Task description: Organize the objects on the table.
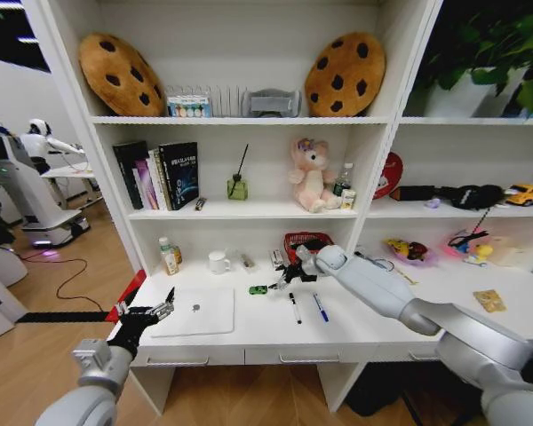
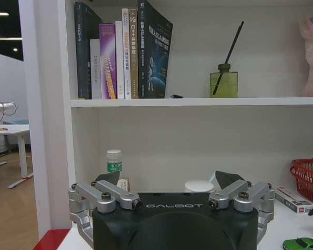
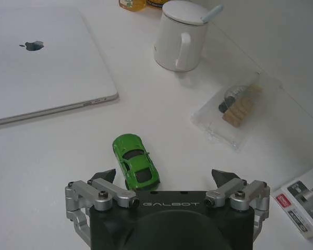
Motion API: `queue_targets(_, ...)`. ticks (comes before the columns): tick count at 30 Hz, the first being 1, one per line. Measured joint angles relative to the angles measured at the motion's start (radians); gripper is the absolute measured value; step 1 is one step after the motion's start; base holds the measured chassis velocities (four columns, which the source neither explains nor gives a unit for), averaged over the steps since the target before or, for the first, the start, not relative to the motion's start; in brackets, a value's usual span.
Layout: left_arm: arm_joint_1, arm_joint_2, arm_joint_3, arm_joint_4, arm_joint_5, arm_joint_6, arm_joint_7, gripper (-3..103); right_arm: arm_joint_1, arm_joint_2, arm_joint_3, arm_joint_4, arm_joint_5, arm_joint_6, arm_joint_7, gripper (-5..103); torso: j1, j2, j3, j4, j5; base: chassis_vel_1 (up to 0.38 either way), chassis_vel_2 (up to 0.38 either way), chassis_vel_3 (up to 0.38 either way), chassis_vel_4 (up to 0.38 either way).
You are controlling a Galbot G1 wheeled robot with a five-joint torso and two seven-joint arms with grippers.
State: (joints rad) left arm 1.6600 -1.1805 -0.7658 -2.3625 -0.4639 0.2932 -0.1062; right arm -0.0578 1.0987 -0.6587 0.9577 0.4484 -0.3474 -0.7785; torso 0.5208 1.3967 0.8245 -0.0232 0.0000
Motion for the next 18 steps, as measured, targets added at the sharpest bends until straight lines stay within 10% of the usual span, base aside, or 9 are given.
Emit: queue_targets(18,0.000,0.000,0.000,0.000,0.000,0.000,0.000,100,0.079,0.087,-0.101,-0.074,-0.029,0.025,-0.084,103,0.000,0.000,0.000,-0.0001,0.0000,0.000,0.000,0.000,0.000)
